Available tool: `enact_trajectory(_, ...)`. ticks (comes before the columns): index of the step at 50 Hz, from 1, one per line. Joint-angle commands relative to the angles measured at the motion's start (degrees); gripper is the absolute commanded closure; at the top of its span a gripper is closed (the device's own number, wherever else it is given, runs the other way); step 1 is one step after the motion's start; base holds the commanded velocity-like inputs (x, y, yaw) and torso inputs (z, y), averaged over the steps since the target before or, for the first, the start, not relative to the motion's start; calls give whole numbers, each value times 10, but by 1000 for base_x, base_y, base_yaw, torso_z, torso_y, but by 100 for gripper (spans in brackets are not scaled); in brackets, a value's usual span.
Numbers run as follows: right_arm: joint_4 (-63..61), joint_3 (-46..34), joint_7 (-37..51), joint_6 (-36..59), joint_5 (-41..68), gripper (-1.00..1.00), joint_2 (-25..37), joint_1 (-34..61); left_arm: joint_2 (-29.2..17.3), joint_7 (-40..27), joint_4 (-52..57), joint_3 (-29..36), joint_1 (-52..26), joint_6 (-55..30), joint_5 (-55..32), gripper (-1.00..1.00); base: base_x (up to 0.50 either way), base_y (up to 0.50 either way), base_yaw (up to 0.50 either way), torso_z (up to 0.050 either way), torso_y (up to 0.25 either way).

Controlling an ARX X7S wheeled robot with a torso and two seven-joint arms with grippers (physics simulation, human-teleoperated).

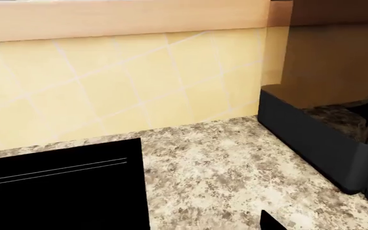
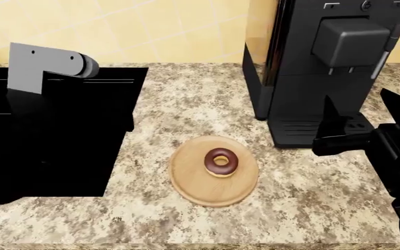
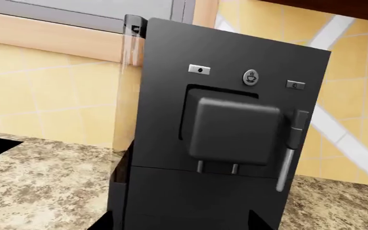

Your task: Place the pastries on the plates.

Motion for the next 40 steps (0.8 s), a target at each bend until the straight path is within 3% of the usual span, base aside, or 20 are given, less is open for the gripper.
enact_trajectory(1, -4, -4, 1, 0, -4, -100, 1, 3, -26, -12, 27, -24, 33, 26, -4, -100, -133, 285, 0, 0, 0)
enact_trajectory(24, -6, -20, 6, -4, -5, -100, 17, -1, -32, -14, 28, -41, 44, 42, -16, -100, -218, 489, 0, 0, 0)
enact_trajectory(40, -9, -45, 9, -15, -16, -100, 32, -5, -44, -4, 36, -48, 72, 57, -12, -100, -16, 500, 0, 0, 0)
